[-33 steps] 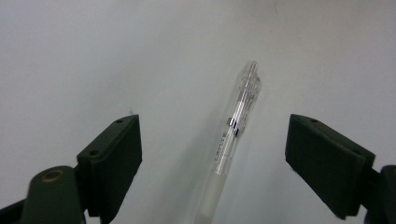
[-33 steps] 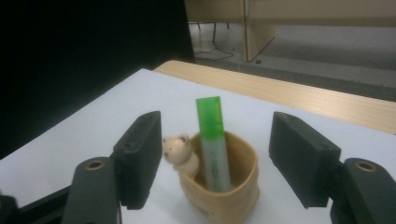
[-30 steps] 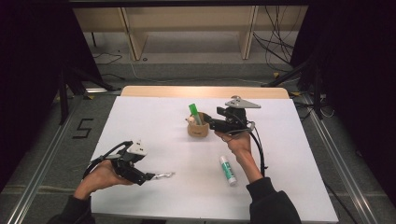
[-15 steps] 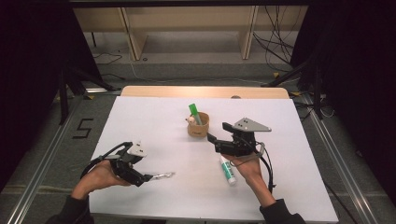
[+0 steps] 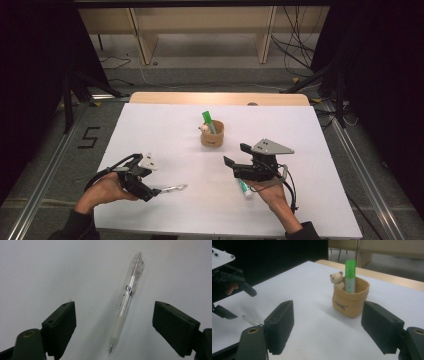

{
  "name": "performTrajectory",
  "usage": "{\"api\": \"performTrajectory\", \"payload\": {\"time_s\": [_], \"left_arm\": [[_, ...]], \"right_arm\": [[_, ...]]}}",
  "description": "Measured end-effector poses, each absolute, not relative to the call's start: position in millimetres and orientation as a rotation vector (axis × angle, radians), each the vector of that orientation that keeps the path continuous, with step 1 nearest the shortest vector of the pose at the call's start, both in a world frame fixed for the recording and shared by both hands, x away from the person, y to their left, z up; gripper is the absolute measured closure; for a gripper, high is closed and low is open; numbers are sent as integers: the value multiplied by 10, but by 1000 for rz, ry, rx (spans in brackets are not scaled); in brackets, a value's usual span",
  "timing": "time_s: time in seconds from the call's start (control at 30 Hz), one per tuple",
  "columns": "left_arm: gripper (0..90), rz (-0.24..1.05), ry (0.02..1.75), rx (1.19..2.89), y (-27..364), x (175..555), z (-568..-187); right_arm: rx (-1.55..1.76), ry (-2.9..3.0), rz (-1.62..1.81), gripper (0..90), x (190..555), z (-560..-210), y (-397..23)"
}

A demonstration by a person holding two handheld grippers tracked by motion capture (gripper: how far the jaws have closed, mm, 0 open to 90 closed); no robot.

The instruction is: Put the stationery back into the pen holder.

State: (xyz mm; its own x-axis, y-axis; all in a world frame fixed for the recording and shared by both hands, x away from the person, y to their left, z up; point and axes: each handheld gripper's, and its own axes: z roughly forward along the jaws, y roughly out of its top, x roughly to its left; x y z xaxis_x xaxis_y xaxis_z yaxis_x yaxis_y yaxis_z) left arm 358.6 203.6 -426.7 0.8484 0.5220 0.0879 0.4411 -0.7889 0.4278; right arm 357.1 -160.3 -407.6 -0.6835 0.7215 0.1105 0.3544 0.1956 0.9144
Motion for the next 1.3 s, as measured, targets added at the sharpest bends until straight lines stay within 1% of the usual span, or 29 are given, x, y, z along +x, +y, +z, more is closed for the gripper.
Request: {"api": "performTrajectory", "payload": {"time_s": [0.2, 0.37, 0.53, 0.6, 0.73, 0.83, 1.3], "left_arm": [[217, 296, 713, 2666, 2029, 3580, -4294], [243, 265, 724, 2697, 2025, 3588, -4328], [306, 241, 741, 2726, 2016, 3592, -4364], [355, 217, 736, 2739, 2014, 3588, -4379], [427, 215, 733, 2770, 2001, 3595, -4399], [479, 187, 719, 2784, 1989, 3594, -4428], [628, 194, 688, 2841, 1933, 3615, -4556]], "right_arm": [[1018, 2142, 1465, 249, 3468, -4115, -1641], [1021, 2158, 1445, 238, 3416, -4173, -1663], [1023, 2174, 1433, 237, 3363, -4231, -1684], [1024, 2179, 1430, 237, 3338, -4247, -1688], [1019, 2189, 1429, 237, 3288, -4269, -1701], [1015, 2197, 1423, 237, 3259, -4290, -1709], [978, 2233, 1436, 220, 3149, -4327, -1726]]}}
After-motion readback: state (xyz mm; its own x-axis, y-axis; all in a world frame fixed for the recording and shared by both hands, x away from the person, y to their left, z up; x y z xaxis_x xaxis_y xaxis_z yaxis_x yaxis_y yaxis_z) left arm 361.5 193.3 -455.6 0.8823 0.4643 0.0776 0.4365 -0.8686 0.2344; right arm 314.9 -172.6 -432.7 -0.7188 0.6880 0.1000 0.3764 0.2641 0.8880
